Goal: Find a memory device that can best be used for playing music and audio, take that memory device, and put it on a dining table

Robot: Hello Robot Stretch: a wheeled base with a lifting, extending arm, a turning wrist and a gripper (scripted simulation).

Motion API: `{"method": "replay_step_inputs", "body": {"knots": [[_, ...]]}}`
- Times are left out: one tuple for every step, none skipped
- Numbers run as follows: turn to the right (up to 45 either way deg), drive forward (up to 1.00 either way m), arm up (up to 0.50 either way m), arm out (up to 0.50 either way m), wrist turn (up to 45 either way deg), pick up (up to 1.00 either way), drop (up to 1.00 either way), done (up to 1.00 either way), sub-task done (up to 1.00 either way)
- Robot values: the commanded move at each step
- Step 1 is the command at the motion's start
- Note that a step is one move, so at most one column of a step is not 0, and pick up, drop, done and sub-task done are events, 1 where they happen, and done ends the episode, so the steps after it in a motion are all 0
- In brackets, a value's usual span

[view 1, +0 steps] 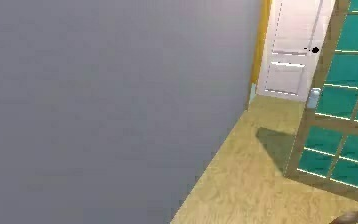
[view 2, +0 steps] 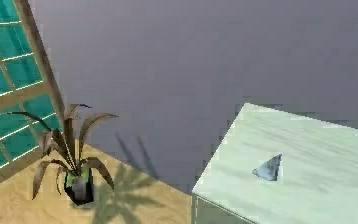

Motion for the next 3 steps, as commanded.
{"method": "replay_step_inputs", "body": {"knots": [[-45.0,0.0,0.0,0.0,0.0,0.0,0.0,0.0,0.0],[-45.0,0.0,0.0,0.0,0.0,0.0,0.0,0.0,0.0],[-45.0,0.0,0.0,0.0,0.0,0.0,0.0,0.0,0.0]]}}
